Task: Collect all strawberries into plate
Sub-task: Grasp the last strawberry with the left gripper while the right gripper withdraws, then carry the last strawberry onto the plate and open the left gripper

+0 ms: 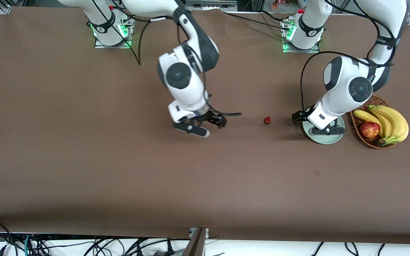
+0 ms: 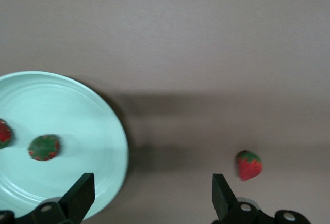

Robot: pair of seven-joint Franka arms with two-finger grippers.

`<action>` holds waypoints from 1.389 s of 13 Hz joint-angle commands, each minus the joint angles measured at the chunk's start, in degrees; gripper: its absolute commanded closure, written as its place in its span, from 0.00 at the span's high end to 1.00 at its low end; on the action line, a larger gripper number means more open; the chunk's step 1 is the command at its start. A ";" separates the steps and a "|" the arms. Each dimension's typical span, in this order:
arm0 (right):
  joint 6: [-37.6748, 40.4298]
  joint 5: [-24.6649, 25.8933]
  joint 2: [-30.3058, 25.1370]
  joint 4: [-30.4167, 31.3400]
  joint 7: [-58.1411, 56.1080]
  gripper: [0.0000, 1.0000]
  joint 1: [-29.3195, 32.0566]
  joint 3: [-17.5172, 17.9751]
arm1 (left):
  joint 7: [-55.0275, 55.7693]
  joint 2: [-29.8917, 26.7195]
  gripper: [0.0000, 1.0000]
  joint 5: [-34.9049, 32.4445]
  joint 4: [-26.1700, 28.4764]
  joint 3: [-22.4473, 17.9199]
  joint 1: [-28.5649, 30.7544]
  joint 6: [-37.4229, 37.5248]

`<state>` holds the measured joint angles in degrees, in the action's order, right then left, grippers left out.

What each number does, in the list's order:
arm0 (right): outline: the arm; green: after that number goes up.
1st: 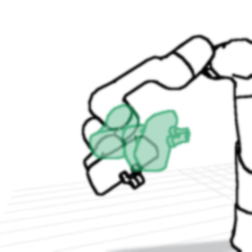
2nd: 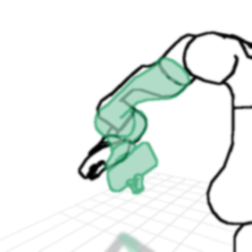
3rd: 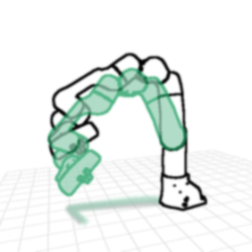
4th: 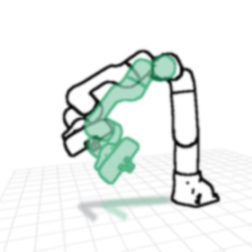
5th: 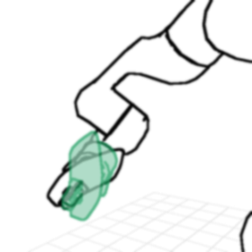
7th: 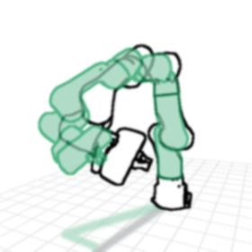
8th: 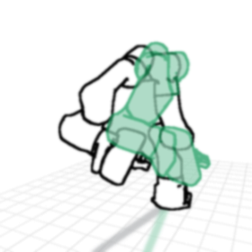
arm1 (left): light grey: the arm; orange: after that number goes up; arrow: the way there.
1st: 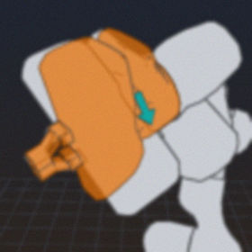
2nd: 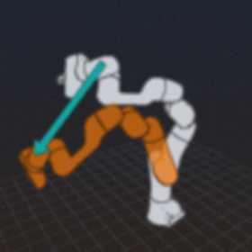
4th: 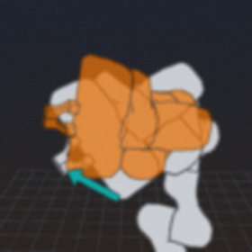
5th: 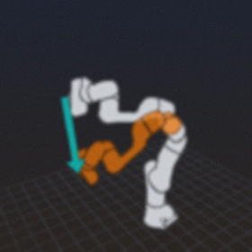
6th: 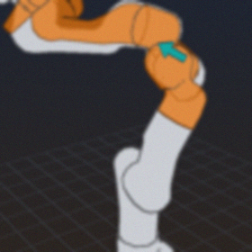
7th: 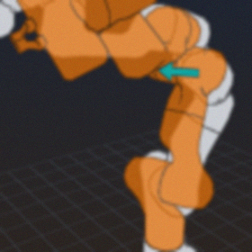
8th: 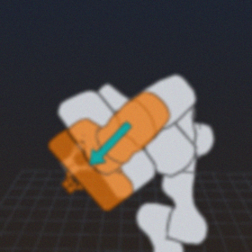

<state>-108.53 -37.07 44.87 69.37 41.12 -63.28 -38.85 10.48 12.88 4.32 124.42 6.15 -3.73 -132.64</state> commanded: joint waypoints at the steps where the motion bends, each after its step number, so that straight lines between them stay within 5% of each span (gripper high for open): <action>1: 11.82 0.51 -3.38 4.01 -14.51 1.00 -0.44 -9.01 | 6.72 0.30 1.00 0.25 0.30 4.03 -0.22 -0.87; 4: 18.62 0.51 -4.70 4.11 -21.69 1.00 -0.52 -16.86 | 16.03 2.93 1.00 -1.58 0.56 9.04 -0.75 -4.90; 6: 19.84 2.42 -7.85 4.19 -21.96 1.00 4.45 -13.74 | 22.36 6.00 1.00 -6.93 0.56 10.81 -0.75 -8.15; 7: 20.03 6.53 -11.00 4.19 -21.96 1.00 9.01 -8.23 | 24.13 7.85 1.00 -8.61 0.56 11.42 -0.92 -9.47; 10: 19.07 26.64 -23.20 8.12 -22.05 1.00 29.63 18.19 | 26.26 11.64 1.00 -11.43 1.17 11.60 -1.01 -12.03; 11: 18.89 29.74 -27.25 10.93 -22.40 1.00 35.19 24.11 | 26.35 12.08 1.00 -11.61 1.26 11.60 -1.01 -12.03; 14: 19.94 30.39 -39.11 21.03 -29.50 1.00 44.35 27.76 | 26.52 12.96 1.00 -11.61 1.18 11.60 -1.19 -12.12; 16: 20.72 31.70 -45.28 25.27 -30.31 1.00 54.01 36.88 | 27.66 13.05 0.51 -11.61 1.18 11.69 -1.36 -12.12; 18: 22.39 33.55 -45.92 24.94 -30.40 1.00 56.94 39.19 | 27.84 13.14 0.15 -11.61 1.00 11.69 -1.28 -12.03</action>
<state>-86.16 -5.26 1.57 91.00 11.24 -9.59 -3.46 36.43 26.16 -5.62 125.63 17.68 -4.91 -144.44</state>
